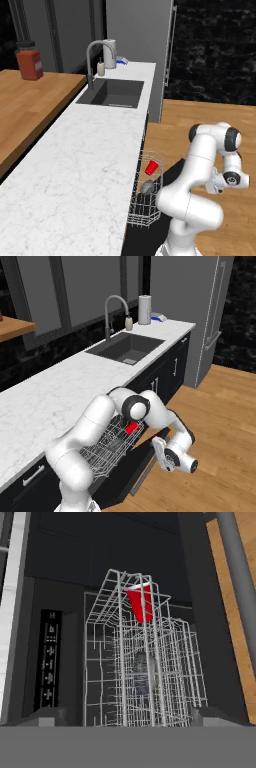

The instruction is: Pick up the cup and bowl from the counter, place them in the dishwasher, and close the dishwasher door.

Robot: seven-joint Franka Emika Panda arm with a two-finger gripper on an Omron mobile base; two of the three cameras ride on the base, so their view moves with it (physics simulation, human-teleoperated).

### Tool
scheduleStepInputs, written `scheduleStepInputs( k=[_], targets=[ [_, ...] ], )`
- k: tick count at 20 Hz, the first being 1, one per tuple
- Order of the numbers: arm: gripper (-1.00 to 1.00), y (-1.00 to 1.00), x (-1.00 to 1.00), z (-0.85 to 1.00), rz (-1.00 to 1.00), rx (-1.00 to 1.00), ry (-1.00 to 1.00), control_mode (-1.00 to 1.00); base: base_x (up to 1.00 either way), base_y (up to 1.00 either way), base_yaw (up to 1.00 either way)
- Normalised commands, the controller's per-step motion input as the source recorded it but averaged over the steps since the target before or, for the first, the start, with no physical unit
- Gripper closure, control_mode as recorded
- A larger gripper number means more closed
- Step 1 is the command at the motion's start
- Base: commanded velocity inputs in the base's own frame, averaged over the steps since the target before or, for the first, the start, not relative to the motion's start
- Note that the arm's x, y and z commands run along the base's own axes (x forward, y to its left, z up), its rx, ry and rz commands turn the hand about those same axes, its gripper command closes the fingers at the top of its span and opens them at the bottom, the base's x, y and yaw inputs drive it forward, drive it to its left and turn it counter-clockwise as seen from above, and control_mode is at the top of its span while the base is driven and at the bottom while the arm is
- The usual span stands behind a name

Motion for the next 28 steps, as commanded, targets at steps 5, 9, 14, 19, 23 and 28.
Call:
scheduleStepInputs(
  k=[5,9,14,19,23,28],
  targets=[
    [-1.0,-0.27,-0.07,-0.23,0.0,0.04,-0.05,-1.0,0.0,0.0,0.0],
    [-1.0,-0.28,0.0,-0.39,0.02,0.24,-0.04,-1.0,0.0,0.0,0.0],
    [-1.0,-0.14,0.0,-0.43,0.04,0.27,-0.01,-1.0,0.0,0.0,0.0],
    [-1.0,-0.02,0.1,-0.26,0.15,0.22,-0.05,-1.0,0.0,0.0,0.0],
    [-1.0,0.0,0.19,-0.76,0.1,0.16,-0.01,-1.0,0.0,0.0,0.0],
    [-1.0,0.0,0.07,-0.86,0.06,0.02,0.0,-1.0,0.0,0.0,0.0]
  ],
)
